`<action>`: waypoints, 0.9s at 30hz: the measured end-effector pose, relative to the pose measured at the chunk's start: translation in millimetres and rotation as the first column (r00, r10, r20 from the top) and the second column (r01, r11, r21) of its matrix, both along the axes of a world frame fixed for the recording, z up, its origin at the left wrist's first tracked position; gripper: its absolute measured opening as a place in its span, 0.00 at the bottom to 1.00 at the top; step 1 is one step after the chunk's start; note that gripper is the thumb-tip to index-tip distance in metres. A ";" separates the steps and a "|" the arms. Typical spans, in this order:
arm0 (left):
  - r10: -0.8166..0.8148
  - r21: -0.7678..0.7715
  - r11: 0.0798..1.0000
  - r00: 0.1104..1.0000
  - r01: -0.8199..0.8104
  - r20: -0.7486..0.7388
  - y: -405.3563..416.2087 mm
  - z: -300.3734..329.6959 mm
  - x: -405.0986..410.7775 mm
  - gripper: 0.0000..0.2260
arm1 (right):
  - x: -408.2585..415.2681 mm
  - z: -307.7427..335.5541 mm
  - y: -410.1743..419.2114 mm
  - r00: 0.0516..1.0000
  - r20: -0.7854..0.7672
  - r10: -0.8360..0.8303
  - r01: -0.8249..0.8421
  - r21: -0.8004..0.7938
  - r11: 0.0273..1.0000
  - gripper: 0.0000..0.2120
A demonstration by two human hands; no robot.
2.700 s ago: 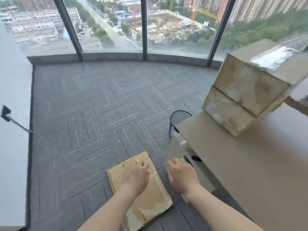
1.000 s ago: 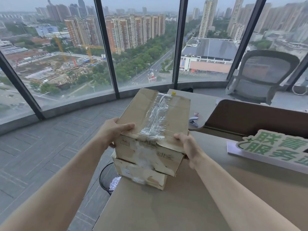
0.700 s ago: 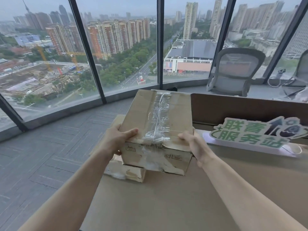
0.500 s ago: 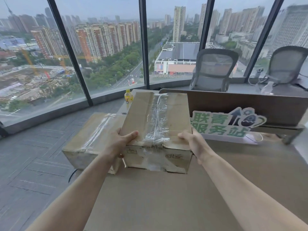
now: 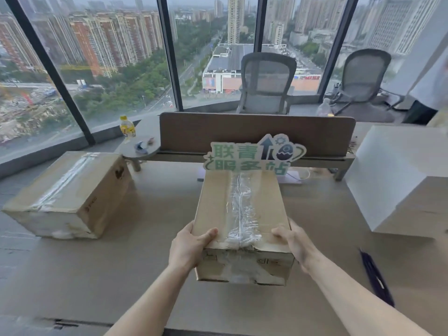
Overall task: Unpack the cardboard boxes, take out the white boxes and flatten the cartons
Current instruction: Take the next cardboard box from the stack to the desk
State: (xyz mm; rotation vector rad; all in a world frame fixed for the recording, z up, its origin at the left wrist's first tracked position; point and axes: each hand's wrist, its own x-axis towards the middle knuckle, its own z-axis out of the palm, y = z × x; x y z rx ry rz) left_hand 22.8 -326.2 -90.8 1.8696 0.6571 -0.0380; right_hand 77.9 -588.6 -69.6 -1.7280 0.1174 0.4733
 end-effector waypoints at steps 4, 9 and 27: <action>-0.049 0.048 0.998 0.998 0.051 -0.036 -17.7 -18.0 0.0 0.16 | -0.7 -24.1 -19.4 0.999 -0.026 -0.035 0.034 -0.026 0.999 0.18; -0.080 0.119 0.989 0.993 0.089 -0.085 -28.6 -34.1 -8.7 0.15 | -8.9 -47.8 -22.3 0.995 -0.056 -0.085 0.084 -0.030 0.996 0.20; -0.385 0.705 0.512 0.865 0.491 -0.322 -79.9 -37.1 65.4 0.30 | 8.9 -125.6 -187.6 0.955 -0.021 -0.294 0.179 -0.752 0.635 0.28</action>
